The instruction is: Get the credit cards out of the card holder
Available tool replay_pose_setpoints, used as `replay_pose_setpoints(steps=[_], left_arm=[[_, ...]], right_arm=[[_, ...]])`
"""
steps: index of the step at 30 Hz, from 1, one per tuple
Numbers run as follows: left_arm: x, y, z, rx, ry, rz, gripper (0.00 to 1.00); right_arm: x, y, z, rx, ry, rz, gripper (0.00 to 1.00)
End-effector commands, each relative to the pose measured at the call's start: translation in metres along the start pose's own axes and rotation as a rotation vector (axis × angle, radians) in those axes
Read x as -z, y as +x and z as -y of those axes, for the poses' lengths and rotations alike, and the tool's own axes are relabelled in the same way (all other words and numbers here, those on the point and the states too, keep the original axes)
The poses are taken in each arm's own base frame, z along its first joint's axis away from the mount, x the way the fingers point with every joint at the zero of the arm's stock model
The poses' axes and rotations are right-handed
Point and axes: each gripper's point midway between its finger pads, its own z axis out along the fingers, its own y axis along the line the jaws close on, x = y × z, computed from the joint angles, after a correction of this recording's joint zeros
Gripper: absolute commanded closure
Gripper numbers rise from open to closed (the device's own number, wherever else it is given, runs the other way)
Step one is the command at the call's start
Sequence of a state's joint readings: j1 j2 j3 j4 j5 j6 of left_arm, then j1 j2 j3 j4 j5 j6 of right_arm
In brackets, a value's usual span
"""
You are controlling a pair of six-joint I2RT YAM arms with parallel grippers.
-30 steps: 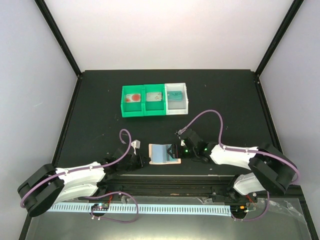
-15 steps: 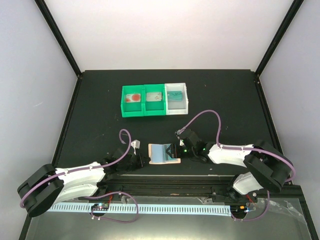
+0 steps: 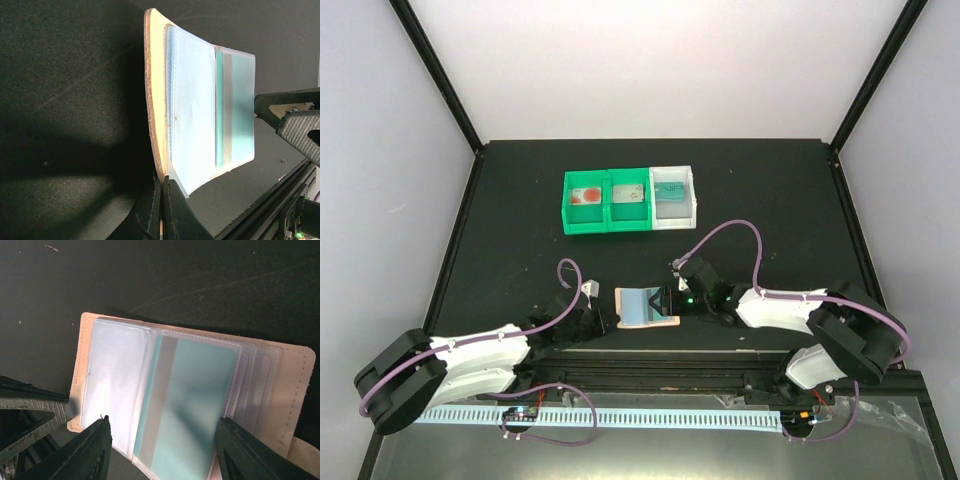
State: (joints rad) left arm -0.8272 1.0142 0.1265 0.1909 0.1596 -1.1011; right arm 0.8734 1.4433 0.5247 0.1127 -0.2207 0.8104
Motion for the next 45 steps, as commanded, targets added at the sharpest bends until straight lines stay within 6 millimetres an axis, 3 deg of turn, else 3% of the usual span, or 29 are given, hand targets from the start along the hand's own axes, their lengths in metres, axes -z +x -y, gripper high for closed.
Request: replay_pose_setpoints(steps=[1, 16, 45], left_arm=[[0.001, -0.007, 0.013, -0.008, 0.03, 0.026, 0.98], [0.001, -0.004, 0.012, -0.012, 0.031, 0.022, 0.98], [0.0, -0.005, 0.015, 0.002, 0.052, 0.028, 0.99]], right_arm=[[0.004, -0.005, -0.02, 0.012, -0.091, 0.014, 0.43], [0.009, -0.008, -0.024, 0.041, -0.1, 0.026, 0.43], [0.017, -0.006, -0.064, 0.094, -0.281, 0.002, 0.43]])
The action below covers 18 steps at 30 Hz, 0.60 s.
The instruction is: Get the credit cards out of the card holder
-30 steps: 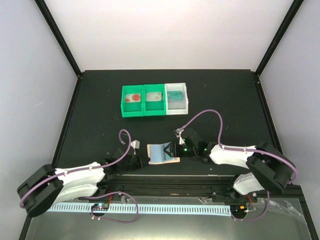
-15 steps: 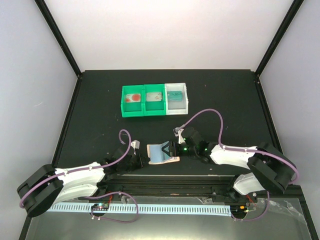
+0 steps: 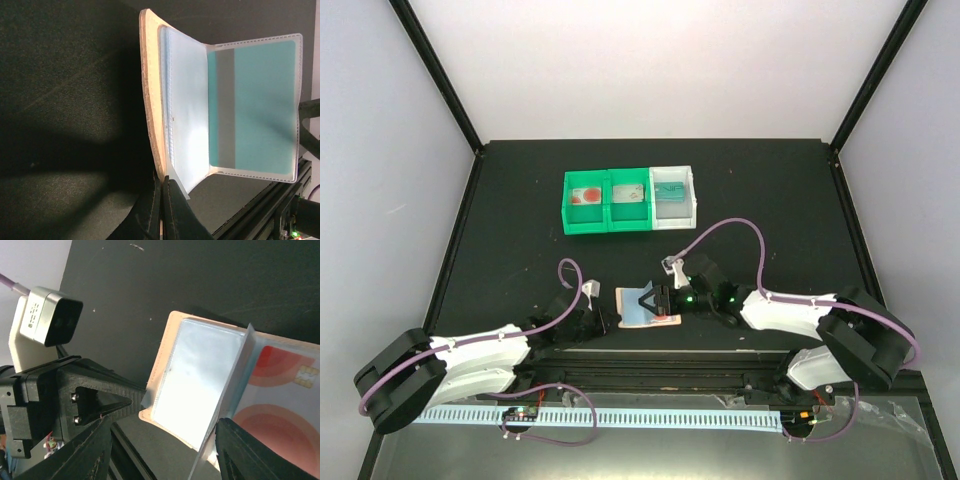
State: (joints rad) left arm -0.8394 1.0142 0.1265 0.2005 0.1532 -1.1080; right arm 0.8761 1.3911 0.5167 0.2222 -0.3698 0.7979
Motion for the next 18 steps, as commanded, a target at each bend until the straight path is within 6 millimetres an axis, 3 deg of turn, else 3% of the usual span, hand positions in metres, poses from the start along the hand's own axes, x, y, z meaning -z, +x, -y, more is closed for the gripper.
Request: replay_pose_setpoints(steps=[1, 18], left_arm=[[0.0002, -0.0061, 0.0125, 0.005, 0.046, 0.029, 0.98], [-0.0029, -0.0036, 0.0105, 0.012, 0.031, 0.014, 0.93]], right_arm=[[-0.0027, -0.0019, -0.0197, 0.033, -0.08, -0.003, 0.43], [-0.0119, 0.0062, -0.0282, 0.025, -0.144, -0.046, 0.43]])
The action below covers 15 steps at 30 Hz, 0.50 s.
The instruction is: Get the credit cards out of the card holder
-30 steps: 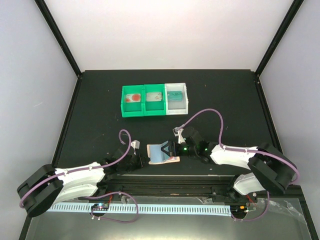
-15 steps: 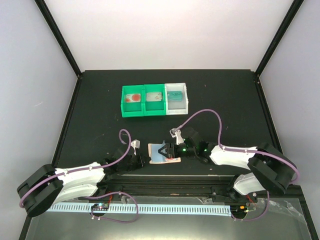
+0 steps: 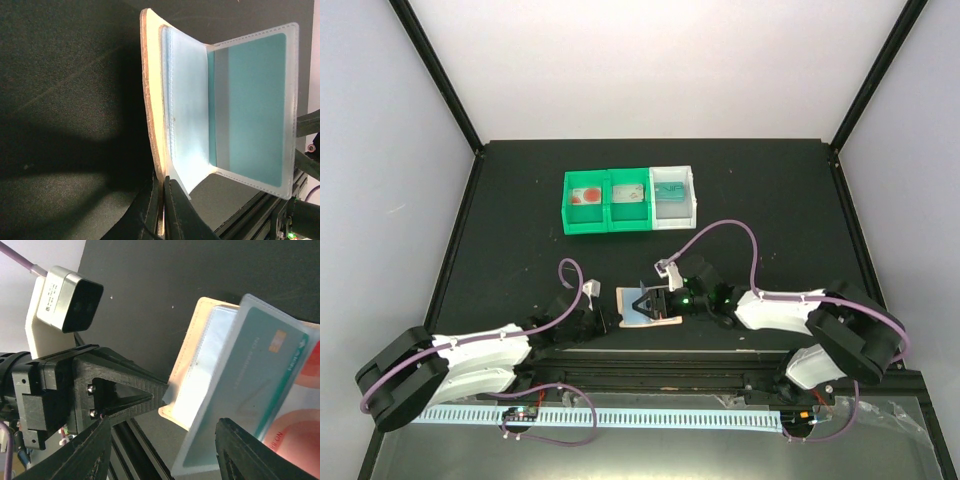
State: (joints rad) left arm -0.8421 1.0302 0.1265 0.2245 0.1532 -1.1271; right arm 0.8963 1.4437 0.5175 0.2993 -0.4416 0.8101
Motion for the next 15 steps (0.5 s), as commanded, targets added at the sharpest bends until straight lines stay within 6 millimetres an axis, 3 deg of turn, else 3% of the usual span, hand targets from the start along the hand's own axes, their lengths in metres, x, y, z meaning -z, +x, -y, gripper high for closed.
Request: replay_pose_setpoints(steps=[1, 9, 15], left_arm=[[-0.002, -0.003, 0.009, -0.005, 0.023, 0.011, 0.93], [0.001, -0.005, 0.011, -0.014, 0.014, 0.013, 0.92], [0.01, -0.014, 0.01, -0.035, -0.019, 0.064, 0.76]], right_arm=[[-0.004, -0.004, -0.017, 0.017, -0.079, -0.001, 0.43], [-0.007, -0.001, -0.015, 0.009, -0.083, -0.021, 0.41], [-0.011, 0.002, 0.007, -0.015, 0.031, -0.032, 0.49]])
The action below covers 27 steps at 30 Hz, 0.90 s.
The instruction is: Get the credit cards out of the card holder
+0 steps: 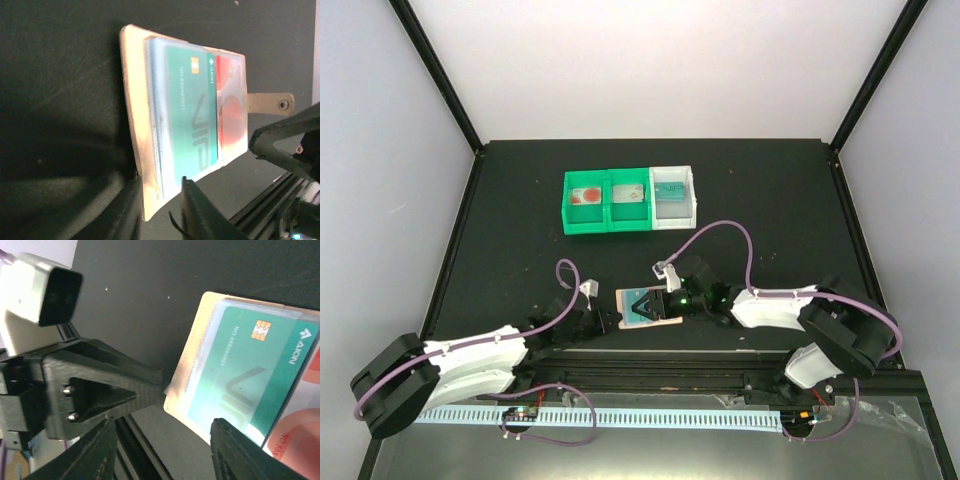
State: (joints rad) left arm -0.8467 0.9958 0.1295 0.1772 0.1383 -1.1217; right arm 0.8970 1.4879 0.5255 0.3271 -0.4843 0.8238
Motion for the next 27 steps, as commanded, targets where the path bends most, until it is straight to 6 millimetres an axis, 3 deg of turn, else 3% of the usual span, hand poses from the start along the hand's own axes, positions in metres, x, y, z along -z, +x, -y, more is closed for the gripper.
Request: replay_pose_setpoints(steps=[1, 3, 5, 9, 14, 21, 27], left_arm=[[0.009, -0.015, 0.011, -0.03, -0.011, 0.065, 0.71], [0.013, -0.019, 0.01, -0.039, -0.021, 0.086, 0.63], [0.016, -0.021, 0.013, -0.049, -0.013, 0.1, 0.61], [0.016, -0.022, 0.025, -0.089, 0.04, 0.099, 0.77], [0.011, -0.018, 0.044, -0.154, 0.118, 0.056, 0.98], [0.0, -0.013, 0.054, -0.183, 0.156, 0.01, 0.98], [-0.011, -0.009, 0.036, -0.174, 0.083, -0.017, 0.98]], right_arm=[[-0.004, -0.003, 0.009, 0.0, 0.058, 0.002, 0.51], [-0.004, -0.001, 0.01, -0.006, 0.053, 0.002, 0.55], [-0.005, -0.001, 0.014, -0.008, 0.065, 0.004, 0.59], [-0.004, -0.002, 0.027, -0.008, 0.137, 0.013, 0.66], [-0.003, -0.006, 0.036, -0.004, 0.194, 0.027, 0.67], [-0.003, -0.009, 0.042, -0.005, 0.236, 0.032, 0.68], [-0.004, -0.008, 0.046, -0.011, 0.25, 0.029, 0.69]])
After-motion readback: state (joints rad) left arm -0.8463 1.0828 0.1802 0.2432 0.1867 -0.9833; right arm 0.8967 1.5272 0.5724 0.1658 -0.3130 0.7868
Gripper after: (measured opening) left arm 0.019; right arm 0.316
